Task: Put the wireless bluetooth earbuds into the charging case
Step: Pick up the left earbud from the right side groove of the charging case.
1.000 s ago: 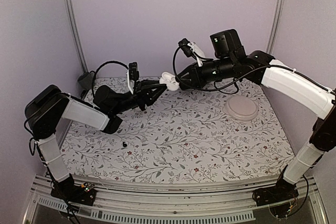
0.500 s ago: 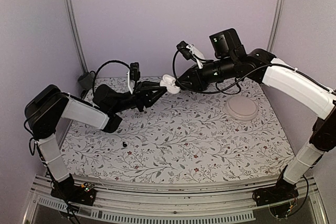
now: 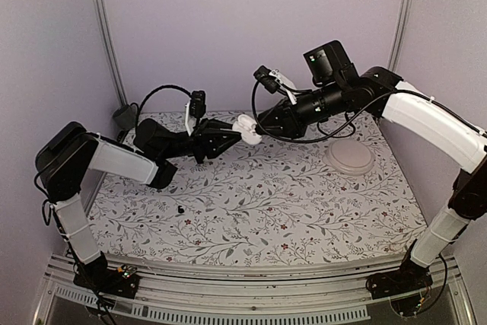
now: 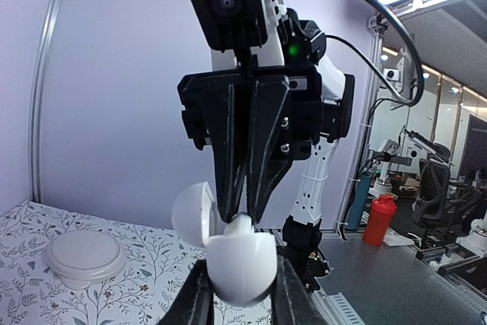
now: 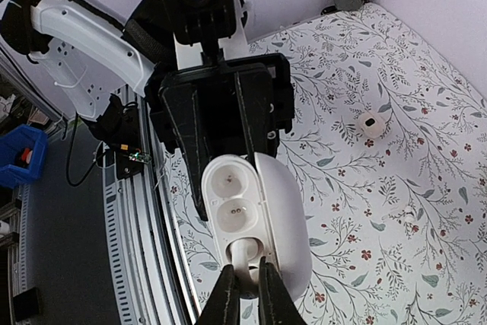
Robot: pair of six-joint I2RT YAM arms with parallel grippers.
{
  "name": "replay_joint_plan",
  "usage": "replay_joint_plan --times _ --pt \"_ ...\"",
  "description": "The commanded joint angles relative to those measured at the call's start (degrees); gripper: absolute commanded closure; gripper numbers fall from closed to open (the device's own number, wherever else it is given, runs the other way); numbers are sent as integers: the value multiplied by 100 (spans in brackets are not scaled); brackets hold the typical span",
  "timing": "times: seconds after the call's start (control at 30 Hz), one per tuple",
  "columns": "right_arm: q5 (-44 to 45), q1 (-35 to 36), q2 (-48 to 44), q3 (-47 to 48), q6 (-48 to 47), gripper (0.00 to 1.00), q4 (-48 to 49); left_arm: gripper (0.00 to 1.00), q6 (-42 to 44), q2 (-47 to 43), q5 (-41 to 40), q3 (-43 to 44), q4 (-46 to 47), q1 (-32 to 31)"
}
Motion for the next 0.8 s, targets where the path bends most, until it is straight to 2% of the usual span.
replay_joint_plan --times 0.0,0.2,0.43,0.57,0.77 --pt "-558 39 153 207 -176 88 -414 100 -107 -45 154 215 1698 127" --pt "-645 42 311 423 -332 89 -677 100 -116 -26 295 332 1696 137" --pt "-578 59 432 532 -462 83 -847 100 -148 10 359 384 1692 153" --pt "-363 61 436 537 -454 94 -827 100 -140 32 412 393 1697 165" --pt "-307 57 293 512 -380 97 -587 100 -110 129 776 421 1706 172"
